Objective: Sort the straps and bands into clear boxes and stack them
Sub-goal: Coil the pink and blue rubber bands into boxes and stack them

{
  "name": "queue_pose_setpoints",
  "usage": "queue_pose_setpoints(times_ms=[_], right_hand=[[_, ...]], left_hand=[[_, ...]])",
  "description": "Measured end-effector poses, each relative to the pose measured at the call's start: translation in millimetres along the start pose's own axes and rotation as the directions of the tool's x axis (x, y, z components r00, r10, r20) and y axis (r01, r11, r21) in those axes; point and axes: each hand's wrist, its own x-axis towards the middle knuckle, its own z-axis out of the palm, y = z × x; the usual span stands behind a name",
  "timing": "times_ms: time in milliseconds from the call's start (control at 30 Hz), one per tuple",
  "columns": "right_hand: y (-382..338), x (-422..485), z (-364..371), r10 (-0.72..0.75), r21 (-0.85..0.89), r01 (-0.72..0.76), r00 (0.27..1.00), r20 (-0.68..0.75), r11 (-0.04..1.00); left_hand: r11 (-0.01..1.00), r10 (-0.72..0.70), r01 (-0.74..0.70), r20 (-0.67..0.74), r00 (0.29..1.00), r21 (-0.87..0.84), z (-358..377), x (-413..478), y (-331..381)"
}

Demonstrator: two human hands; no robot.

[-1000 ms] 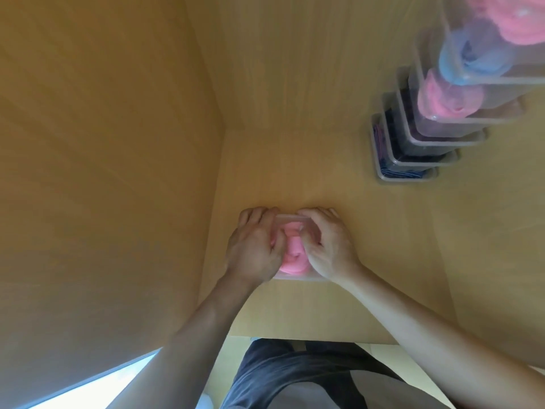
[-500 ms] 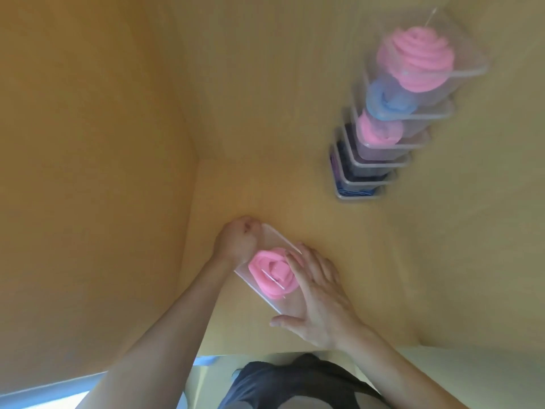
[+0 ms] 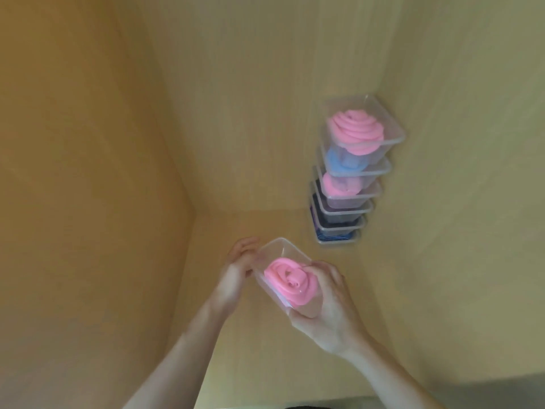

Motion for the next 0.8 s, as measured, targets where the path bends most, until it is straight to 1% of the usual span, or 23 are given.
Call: queue_pose_setpoints(times_ms=[100,167,267,333,400,433,500,567,633,700,800], right_hand=[[-21,15,-21,-0.003,0.143,0.017,0.996,-0.094,0.99],[-36,22,-37,-0.024,0.195,0.052,0.989,-0.143,0.979],[-57,27,-62,-0.073,0.194,0.115,0.975,-0.211,0.974],[-70,27,-77,-0.087,0.195,0.138,0.964,-0.252,0.971],[-81,26,-92,-0.089,0.227,0.159,0.952,-0.293,0.961],[-86,26,-98,-0.09,0.246,0.172,0.945,-0.313,0.954],[-97,25,-111,-0.094,0.272,0.195,0.934,-0.346,0.942],[-109,25,-121,-0.102,0.28,0.22,0.919,-0.381,0.934],[-121,25,-130,-0.084,0.269,0.212,0.904,-0.419,0.939],[-133,26,-138,-0.073,0.218,0.196,0.879,-0.471,0.956],[-148,28,-151,-0.08,0.123,0.179,0.824,-0.56,0.976]], left_hand=[[0.993,0.119,-0.119,0.129,0.984,-0.005,5,-10,32],[0.975,0.216,-0.222,0.183,0.959,0.013,10,-18,54],[0.934,0.347,-0.356,0.178,0.921,0.015,14,-31,87],[0.896,0.423,-0.439,0.17,0.89,0.063,15,-40,108],[0.828,0.507,-0.538,0.2,0.839,0.157,15,-50,123],[0.776,0.548,-0.588,0.219,0.808,0.228,16,-55,128],[0.633,0.62,-0.673,0.269,0.737,0.384,22,-63,137],[0.512,0.667,-0.716,0.306,0.679,0.474,31,-69,146],[0.434,0.715,-0.747,0.312,0.625,0.504,39,-71,153],[0.367,0.758,-0.769,0.312,0.573,0.523,48,-70,159],[0.318,0.786,-0.792,0.322,0.527,0.521,56,-66,169]])
